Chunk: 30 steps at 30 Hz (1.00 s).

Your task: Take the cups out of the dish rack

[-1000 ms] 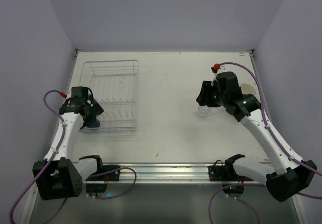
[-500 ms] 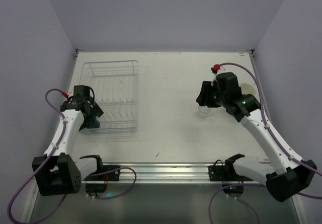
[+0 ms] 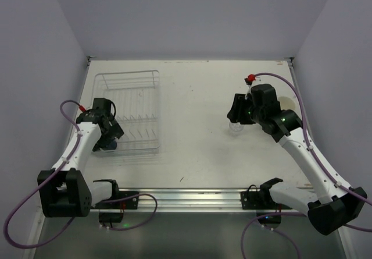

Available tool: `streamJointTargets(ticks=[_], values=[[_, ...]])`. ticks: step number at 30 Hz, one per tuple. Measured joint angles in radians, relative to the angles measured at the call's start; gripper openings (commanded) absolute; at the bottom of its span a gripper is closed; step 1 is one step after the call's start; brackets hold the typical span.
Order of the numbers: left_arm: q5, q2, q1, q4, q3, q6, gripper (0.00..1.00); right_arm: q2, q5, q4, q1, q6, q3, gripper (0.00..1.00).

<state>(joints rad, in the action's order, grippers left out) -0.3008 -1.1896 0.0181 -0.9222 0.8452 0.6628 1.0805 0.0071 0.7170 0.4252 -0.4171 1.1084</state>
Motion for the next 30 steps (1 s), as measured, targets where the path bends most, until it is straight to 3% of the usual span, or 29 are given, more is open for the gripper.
streamJointTargets(ticks=[9, 18, 21, 22, 23, 24, 30], values=[[0.066, -0.092, -0.001, 0.024, -0.031, 0.027, 0.81, -0.014, -0.004, 0.0, 0.0, 0.003, 0.0, 0.5], [0.066, -0.077, -0.002, 0.016, -0.031, 0.029, 0.65, -0.014, -0.003, -0.003, 0.0, 0.005, -0.004, 0.5], [0.069, -0.068, -0.003, 0.015, -0.031, 0.029, 0.41, -0.014, -0.003, -0.003, 0.0, 0.007, -0.004, 0.5], [0.071, -0.062, -0.003, 0.015, -0.031, 0.029, 0.2, -0.014, -0.003, -0.003, 0.0, 0.007, -0.003, 0.5], [0.074, -0.055, -0.003, 0.015, -0.031, 0.029, 0.06, -0.014, -0.003, -0.003, 0.0, 0.007, -0.004, 0.5], [0.077, -0.05, -0.003, 0.015, -0.031, 0.028, 0.0, -0.014, -0.003, -0.003, 0.0, 0.007, -0.004, 0.5], [0.117, -0.017, -0.003, 0.007, -0.031, 0.025, 0.0, -0.01, -0.003, -0.003, 0.0, 0.007, -0.003, 0.5]])
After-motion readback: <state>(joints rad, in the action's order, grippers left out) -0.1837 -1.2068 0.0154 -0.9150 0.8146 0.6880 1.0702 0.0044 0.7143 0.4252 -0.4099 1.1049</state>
